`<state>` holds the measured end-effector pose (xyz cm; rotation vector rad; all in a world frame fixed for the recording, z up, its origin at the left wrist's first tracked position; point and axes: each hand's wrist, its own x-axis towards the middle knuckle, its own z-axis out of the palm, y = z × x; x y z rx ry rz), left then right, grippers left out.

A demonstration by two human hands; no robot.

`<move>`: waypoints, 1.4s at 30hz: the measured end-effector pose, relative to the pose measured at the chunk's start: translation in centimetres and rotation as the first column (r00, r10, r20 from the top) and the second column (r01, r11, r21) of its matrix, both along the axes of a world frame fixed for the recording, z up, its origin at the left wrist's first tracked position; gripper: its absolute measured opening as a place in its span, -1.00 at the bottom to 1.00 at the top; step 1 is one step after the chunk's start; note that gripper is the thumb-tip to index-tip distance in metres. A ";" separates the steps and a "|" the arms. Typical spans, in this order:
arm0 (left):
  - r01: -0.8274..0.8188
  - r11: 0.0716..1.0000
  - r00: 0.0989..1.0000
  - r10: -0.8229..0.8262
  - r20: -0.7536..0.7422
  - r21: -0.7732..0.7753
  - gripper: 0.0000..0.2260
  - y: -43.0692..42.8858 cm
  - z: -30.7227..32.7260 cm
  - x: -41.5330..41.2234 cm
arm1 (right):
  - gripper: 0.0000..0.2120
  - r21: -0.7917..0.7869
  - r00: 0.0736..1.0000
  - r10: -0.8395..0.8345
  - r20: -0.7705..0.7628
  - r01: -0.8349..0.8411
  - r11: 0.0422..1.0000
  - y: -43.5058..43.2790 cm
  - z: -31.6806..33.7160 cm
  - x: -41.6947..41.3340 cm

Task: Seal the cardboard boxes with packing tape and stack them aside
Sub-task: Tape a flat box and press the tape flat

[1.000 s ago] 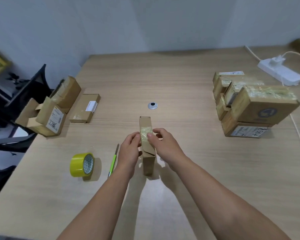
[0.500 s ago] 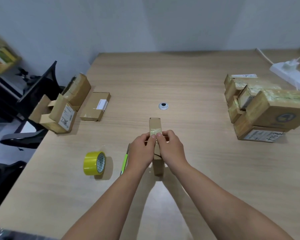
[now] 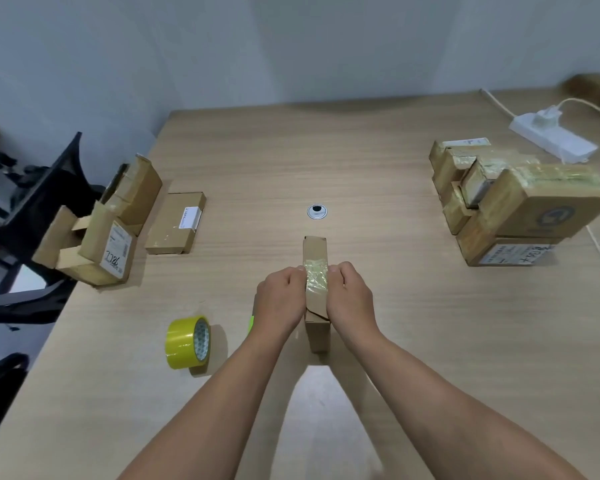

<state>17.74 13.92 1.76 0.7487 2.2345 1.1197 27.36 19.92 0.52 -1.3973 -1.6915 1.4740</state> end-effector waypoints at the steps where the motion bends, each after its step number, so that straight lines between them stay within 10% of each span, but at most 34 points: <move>1: -0.012 1.000 1.000 0.012 -0.008 -0.007 -0.61 0.1 0.1 0.0 | -0.69 -0.021 1.000 -0.005 -0.010 0.004 1.000 0.0 0.3 -0.1; 29: 0.005 0.998 0.995 0.002 0.105 -0.068 -0.67 0.6 1.1 -1.0 | -0.85 -0.008 0.997 0.078 0.020 -0.078 0.997 0.5 -0.6 -0.8; 42: -0.116 0.992 0.909 0.087 0.407 0.049 -0.87 -1.6 1.1 -5.1 | -0.24 -0.296 0.990 -0.032 0.134 0.071 0.953 2.6 -2.8 2.6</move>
